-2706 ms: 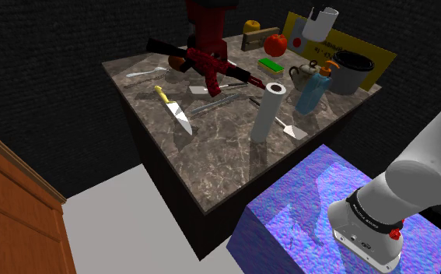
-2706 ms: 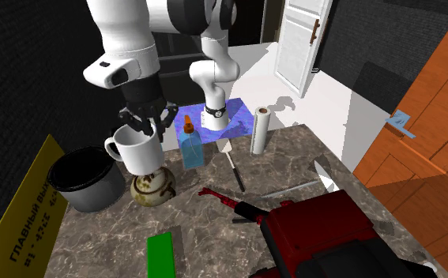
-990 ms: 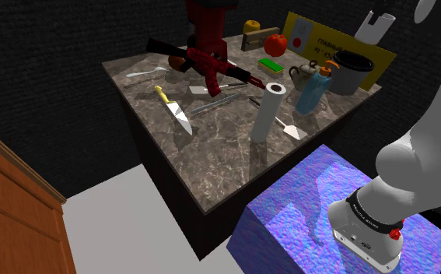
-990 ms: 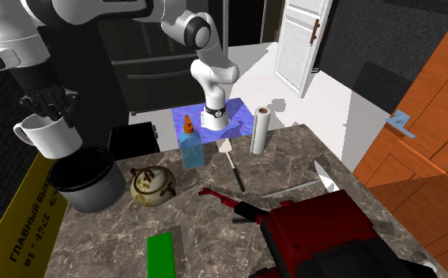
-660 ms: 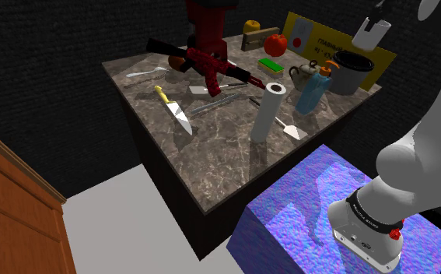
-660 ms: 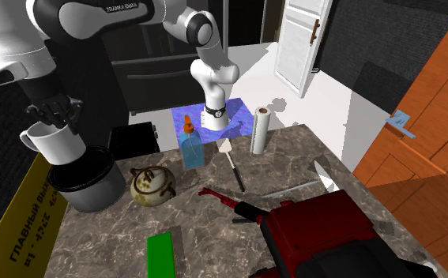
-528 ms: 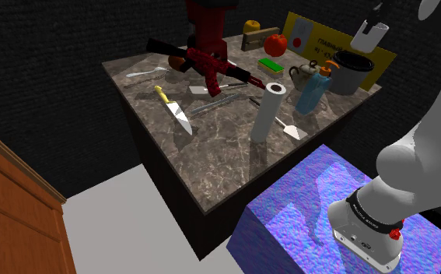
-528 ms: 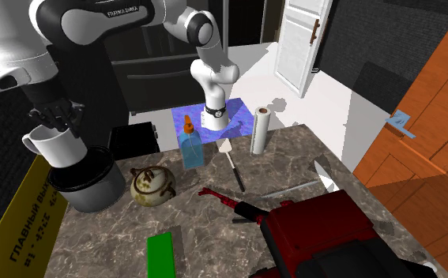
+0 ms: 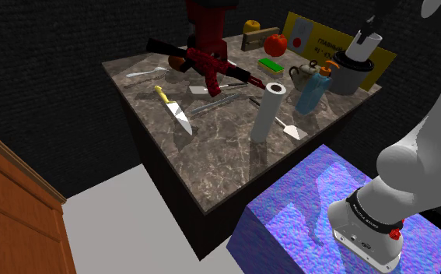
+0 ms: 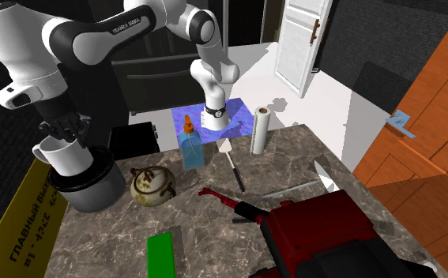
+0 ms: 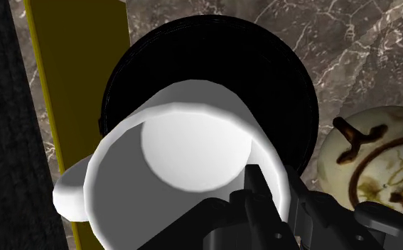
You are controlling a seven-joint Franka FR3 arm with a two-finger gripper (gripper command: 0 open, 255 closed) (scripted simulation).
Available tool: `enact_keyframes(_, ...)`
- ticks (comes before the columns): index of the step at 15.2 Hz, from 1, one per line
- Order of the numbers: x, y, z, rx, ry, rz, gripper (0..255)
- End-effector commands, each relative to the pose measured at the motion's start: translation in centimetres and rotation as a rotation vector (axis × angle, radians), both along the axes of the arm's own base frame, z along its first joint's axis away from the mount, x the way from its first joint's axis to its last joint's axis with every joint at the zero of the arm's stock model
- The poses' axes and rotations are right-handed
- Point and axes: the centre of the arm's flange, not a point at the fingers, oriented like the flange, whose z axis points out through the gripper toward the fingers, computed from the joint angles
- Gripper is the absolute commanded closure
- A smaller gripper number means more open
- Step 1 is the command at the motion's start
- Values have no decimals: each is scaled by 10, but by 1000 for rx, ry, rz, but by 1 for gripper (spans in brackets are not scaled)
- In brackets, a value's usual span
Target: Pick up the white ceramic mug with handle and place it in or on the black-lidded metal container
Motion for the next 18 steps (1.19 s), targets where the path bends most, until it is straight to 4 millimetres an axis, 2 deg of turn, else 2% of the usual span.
enact_keyframes(1, 0, 0, -2, -1, -1, 0, 255)
enact_keyframes(7, 0, 0, -2, -1, -1, 0, 255)
enact_keyframes(8, 0, 0, -2, -1, -1, 0, 0)
enact_keyframes(13, 0, 0, -2, -1, -1, 0, 0)
enact_keyframes(17, -2, 0, 48, -1, -1, 0, 0)
enact_keyframes(18, -2, 0, 48, -1, -1, 0, 0)
